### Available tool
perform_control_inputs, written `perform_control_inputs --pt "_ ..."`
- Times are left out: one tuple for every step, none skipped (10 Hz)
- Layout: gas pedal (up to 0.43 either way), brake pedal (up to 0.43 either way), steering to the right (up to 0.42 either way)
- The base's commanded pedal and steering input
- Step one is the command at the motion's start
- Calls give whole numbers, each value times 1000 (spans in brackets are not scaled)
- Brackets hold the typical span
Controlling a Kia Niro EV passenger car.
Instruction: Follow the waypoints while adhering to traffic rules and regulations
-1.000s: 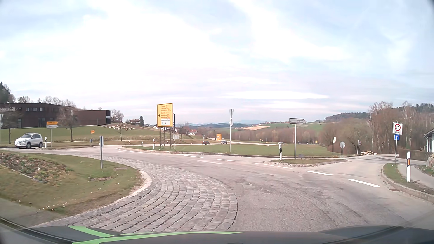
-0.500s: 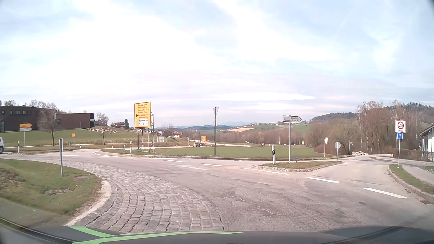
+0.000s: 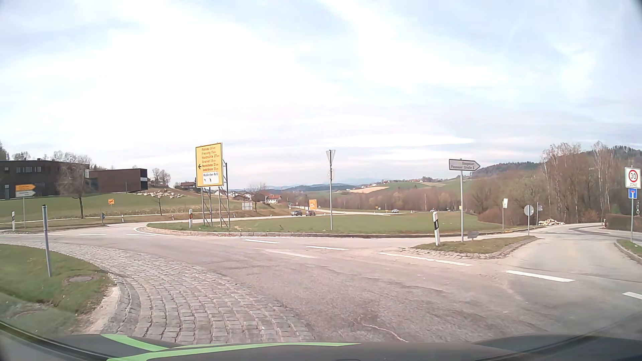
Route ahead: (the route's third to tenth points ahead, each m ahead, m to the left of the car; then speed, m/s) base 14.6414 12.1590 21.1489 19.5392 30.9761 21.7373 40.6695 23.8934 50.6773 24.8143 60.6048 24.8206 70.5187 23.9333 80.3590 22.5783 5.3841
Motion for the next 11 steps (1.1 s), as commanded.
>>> perform_control_inputs --pt "79 0 -139" --pt "79 0 -151" --pt "79 0 -173" --pt "79 0 -193" --pt "79 0 -211" --pt "79 0 -223" --pt "79 0 -232" --pt "79 0 -242" --pt "79 0 -244" --pt "79 0 -247" --pt "79 0 -260"
